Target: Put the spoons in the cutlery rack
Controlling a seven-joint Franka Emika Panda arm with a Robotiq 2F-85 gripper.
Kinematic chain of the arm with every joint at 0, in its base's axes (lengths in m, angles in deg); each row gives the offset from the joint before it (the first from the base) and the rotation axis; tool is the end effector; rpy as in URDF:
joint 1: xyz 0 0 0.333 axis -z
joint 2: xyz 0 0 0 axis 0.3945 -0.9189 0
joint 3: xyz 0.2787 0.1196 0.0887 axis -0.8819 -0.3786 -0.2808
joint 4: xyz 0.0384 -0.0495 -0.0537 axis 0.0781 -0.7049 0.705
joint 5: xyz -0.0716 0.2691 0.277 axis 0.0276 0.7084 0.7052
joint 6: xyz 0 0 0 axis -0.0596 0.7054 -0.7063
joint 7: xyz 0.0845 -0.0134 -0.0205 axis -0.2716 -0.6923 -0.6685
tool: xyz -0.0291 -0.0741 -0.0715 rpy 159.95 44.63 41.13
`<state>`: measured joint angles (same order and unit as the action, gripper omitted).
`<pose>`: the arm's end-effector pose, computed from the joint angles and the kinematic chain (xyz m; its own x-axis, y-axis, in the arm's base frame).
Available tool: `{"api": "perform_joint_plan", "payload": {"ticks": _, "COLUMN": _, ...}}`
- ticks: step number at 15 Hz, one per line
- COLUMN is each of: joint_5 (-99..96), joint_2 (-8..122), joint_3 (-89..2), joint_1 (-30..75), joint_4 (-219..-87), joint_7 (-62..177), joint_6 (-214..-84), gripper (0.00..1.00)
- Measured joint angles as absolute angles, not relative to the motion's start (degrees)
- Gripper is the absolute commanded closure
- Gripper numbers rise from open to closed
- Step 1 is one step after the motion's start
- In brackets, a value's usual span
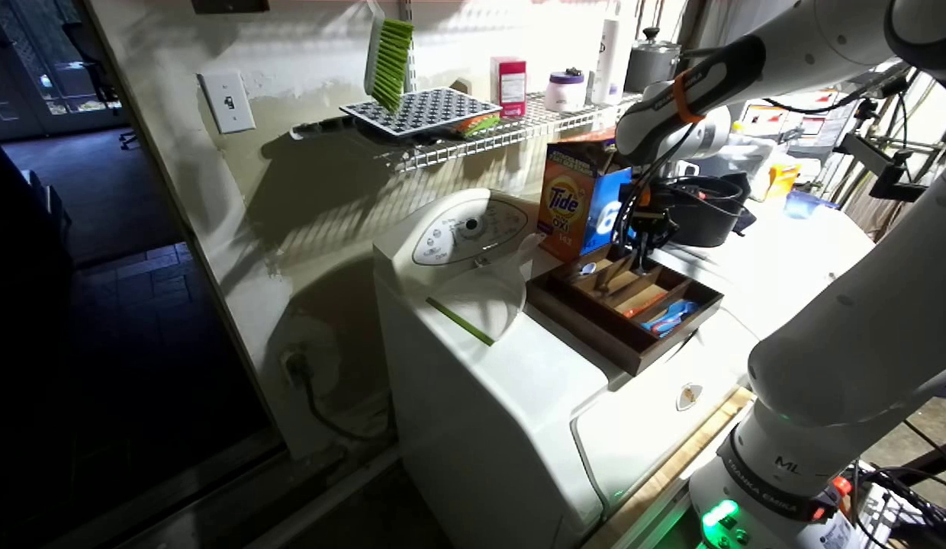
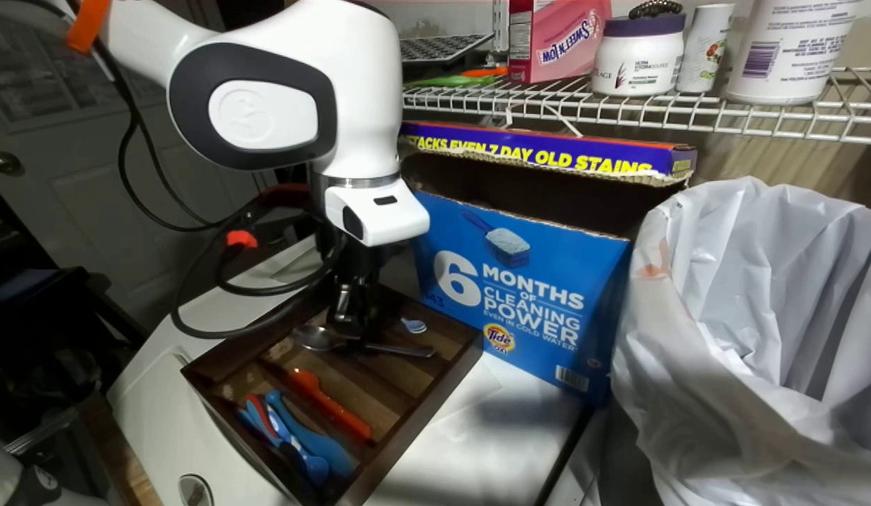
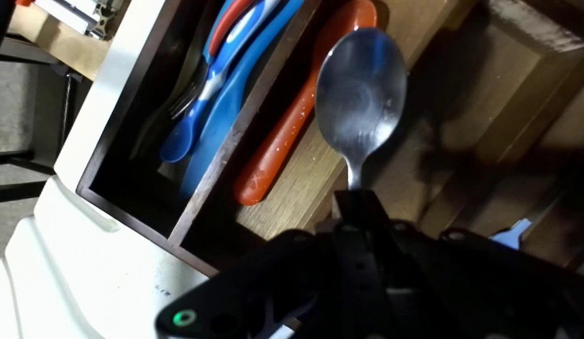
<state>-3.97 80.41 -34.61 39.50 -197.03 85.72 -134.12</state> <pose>0.4022 -0.2270 0.3530 0.5053 -0.8543 -0.1220 -0.8453 -0.5184 0.1294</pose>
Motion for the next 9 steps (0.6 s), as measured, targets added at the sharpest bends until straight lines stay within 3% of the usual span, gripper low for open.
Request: {"api": "perform_joint_plan", "payload": {"ticks": 9, "joint_5": -2.24, "joint_2": 77.83, "joint_3": -35.27, "joint_1": 39.05, "joint_4": -197.05, "joint_7": 96.18, "joint_6": -134.19, "gripper": 0.98}}
